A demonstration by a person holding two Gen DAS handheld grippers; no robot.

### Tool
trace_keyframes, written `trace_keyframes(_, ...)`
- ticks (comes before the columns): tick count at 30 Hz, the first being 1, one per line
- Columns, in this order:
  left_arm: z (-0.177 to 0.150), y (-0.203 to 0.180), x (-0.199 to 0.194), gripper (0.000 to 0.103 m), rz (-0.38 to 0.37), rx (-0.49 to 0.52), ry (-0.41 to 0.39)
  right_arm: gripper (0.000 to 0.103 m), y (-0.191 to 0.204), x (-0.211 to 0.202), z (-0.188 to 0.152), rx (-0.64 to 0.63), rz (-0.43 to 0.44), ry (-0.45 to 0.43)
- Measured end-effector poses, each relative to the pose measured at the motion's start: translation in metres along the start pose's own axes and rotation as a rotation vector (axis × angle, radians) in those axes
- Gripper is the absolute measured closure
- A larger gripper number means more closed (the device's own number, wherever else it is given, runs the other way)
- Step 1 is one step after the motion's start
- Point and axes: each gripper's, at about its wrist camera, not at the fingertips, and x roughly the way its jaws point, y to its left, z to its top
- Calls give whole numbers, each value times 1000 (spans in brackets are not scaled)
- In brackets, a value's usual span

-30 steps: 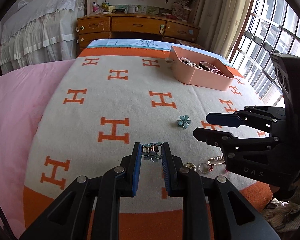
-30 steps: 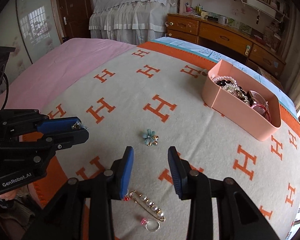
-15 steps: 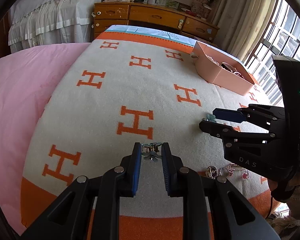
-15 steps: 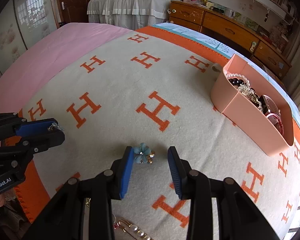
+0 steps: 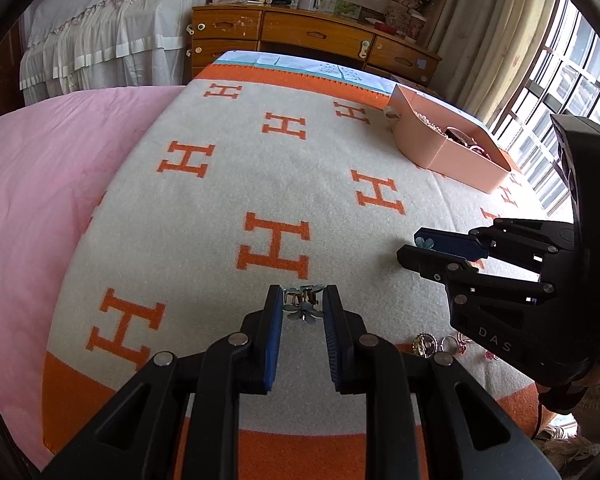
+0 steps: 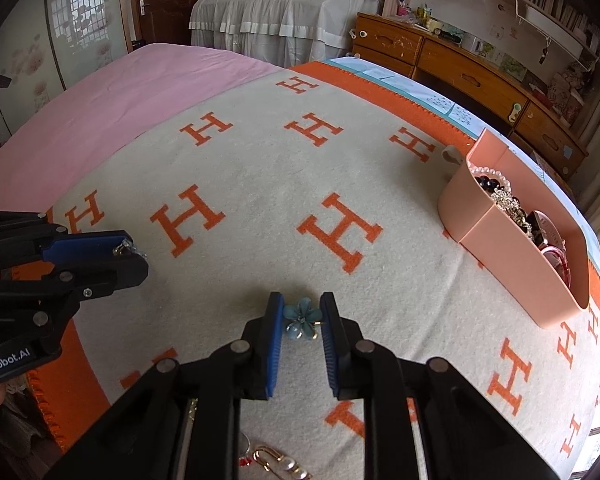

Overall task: Organize jewelry
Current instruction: 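Carry both blue flower pieces into the pink box and open both grippers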

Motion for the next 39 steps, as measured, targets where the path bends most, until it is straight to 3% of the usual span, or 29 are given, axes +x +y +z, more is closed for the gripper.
trace_keyframes(6,7,-14,-12,85,-10,12,-12,85,-7,-29,1,37,22,-44)
trace_keyframes(12,37,-43,-35,85,-7,67,-58,85,-30,-83,8,97,9,-115)
trace_keyframes(21,115,-114,-74,85,-62,202,-138,85,-106,-171,33,217,-94,-219)
trace_keyframes(27,177,-161,-74,85,-17,280,-195,85,-166,-209,56,323,-146,-273)
trace_keyframes(32,217,-186,-35,85,-38,289,-135,85,-207,-200,64,393,-132,-270)
trace_keyframes(39,231,-200,68,85,-29,283,49,84,-249,-102,57,510,-36,-110)
